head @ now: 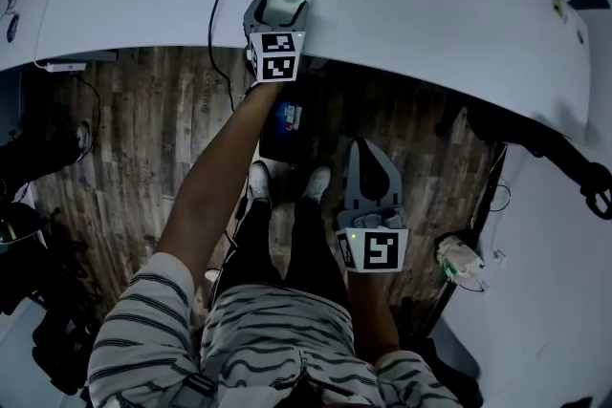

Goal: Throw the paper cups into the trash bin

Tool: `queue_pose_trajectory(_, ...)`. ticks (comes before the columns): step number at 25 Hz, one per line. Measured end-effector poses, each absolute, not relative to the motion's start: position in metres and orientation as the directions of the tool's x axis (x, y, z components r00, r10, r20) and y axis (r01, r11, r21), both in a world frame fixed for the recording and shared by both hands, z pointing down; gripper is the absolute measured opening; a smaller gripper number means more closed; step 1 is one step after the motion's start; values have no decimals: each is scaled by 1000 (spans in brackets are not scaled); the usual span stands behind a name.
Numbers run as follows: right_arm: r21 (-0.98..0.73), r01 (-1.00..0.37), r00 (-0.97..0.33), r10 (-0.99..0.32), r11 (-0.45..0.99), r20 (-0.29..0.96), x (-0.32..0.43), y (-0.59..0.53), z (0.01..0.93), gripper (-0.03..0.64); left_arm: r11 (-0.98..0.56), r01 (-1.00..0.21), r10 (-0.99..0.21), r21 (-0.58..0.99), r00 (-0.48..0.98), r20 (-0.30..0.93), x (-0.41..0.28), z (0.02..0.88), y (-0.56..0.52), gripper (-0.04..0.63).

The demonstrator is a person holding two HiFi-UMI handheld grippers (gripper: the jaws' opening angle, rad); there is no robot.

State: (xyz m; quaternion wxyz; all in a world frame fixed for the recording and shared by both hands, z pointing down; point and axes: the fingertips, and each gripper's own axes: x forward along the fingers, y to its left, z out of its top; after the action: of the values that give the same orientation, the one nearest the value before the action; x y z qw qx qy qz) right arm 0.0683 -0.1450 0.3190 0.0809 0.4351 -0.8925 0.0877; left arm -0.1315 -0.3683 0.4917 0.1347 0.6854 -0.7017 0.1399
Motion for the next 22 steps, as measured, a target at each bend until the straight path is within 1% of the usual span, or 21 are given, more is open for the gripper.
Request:
queue_pose_trajectory(4,-84,-792,-607,-764,605,220,70,-145,320,9,1,-999,-924,-43,-17,382,-132,491,-380,330)
queue_pose_trajectory(10,-84,-793,-606,-764,604,223,71,-146,321,9,-51,-999,-913,-13,42,406,-126,489,-389,330)
queue_pose_trajectory(14,-84,-792,-606,-763,605,226,73,-144,320,9,-22,-1000,-923,-17,14,384,-131,480,-396,328)
queue_pose_trajectory(17,-87,-791,-607,-762,605,226,74,-142,321,9,-1,-1000,-917,-6,-2,398,-132,483,-397,325)
queue_pose_trajectory(19,-88,-792,-606,-762,604,227,75,-142,320,9,11,-1000,-915,-3,-11,403,-134,484,-396,304)
queue_pose_trajectory(22,-86,-794,-604,-765,602,224,77,-142,319,9,4,-1000,-916,1,-3,401,-133,483,-395,295)
